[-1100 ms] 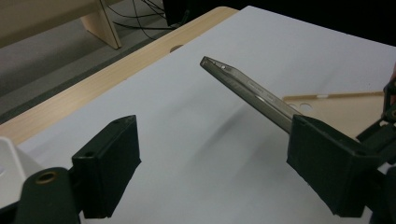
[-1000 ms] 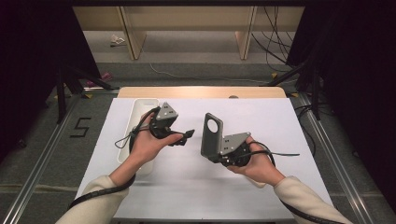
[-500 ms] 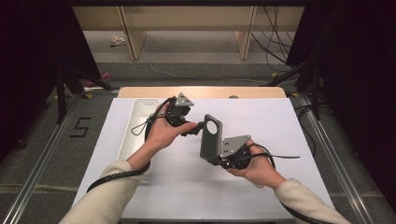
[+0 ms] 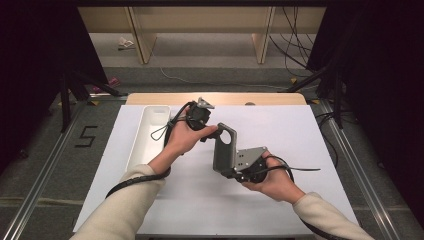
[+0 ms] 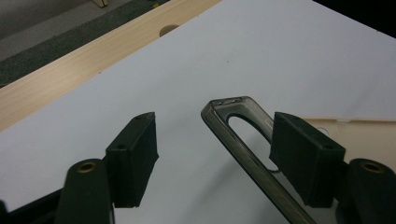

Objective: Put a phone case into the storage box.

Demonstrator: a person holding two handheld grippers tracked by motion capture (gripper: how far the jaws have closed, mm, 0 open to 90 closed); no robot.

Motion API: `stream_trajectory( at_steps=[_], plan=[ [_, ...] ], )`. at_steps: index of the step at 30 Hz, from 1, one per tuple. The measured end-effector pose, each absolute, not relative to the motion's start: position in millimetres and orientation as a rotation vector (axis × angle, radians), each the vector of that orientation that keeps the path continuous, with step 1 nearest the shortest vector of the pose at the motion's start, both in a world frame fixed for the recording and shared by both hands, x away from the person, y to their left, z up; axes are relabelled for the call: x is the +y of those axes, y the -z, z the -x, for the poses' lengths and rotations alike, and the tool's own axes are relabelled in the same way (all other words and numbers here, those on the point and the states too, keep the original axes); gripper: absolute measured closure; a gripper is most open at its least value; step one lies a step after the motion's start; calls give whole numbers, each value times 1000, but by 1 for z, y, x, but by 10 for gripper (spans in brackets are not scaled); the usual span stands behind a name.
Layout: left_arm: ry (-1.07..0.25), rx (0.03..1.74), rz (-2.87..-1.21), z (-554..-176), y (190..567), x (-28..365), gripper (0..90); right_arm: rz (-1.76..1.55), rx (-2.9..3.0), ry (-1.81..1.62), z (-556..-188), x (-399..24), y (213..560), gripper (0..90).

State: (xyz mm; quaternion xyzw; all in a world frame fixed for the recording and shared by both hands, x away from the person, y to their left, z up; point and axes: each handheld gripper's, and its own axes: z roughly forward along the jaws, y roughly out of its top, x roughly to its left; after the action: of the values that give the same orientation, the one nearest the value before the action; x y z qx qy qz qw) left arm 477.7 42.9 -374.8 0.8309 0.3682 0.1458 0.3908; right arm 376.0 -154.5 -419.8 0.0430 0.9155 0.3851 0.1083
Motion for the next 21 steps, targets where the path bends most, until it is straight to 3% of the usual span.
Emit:
stream_trajectory(
  at_steps=[14,21],
  plan=[
    [-277,993,-2167,-482,382,32,454,-100,2682,-1114,-375,-153,419,896],
    [-217,1039,-2171,-484,390,32,570,-96,2680,-1111,-373,-152,418,895]
  ],
)
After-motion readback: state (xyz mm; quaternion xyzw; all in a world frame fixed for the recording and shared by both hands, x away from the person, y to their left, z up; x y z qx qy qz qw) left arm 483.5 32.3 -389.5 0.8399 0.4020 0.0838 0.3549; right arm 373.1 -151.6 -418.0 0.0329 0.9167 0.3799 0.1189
